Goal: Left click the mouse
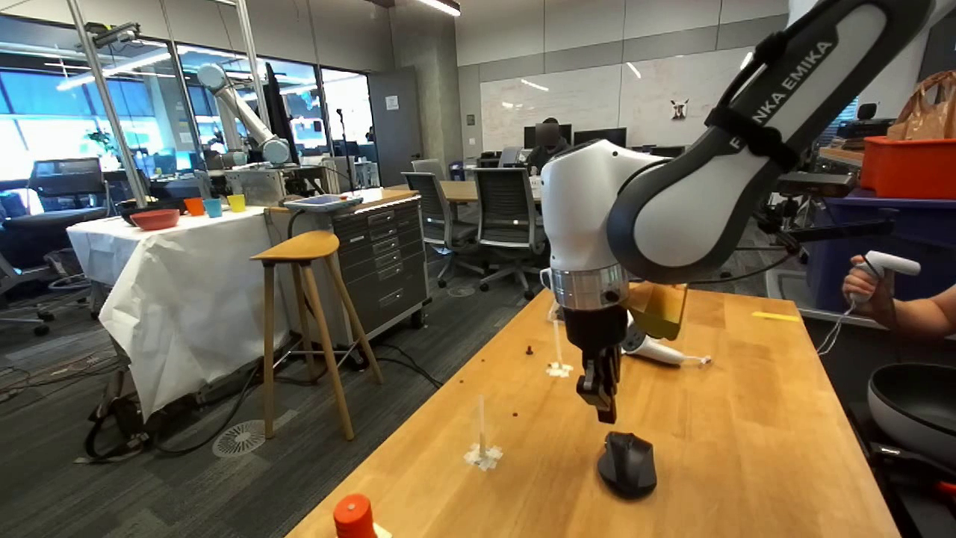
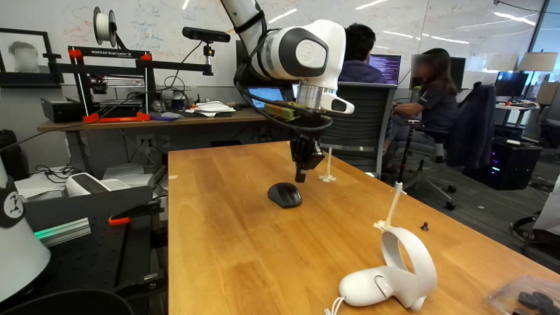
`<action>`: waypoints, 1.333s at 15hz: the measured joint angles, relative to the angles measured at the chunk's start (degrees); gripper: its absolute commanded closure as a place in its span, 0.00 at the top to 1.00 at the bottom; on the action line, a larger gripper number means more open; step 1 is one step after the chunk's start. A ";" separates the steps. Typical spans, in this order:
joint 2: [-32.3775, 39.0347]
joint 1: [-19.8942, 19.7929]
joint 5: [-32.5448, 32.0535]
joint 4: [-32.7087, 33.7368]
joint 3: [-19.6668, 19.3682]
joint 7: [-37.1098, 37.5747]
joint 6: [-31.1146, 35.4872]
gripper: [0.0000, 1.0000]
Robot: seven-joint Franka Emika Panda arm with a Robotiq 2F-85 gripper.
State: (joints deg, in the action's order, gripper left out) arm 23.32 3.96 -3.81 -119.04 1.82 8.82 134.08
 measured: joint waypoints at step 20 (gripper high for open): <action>-21.08 -0.69 1.43 4.37 -0.33 -0.78 -16.82 0.61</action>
State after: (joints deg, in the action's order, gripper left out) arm 2.24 3.27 -2.38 -114.67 1.49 8.04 117.26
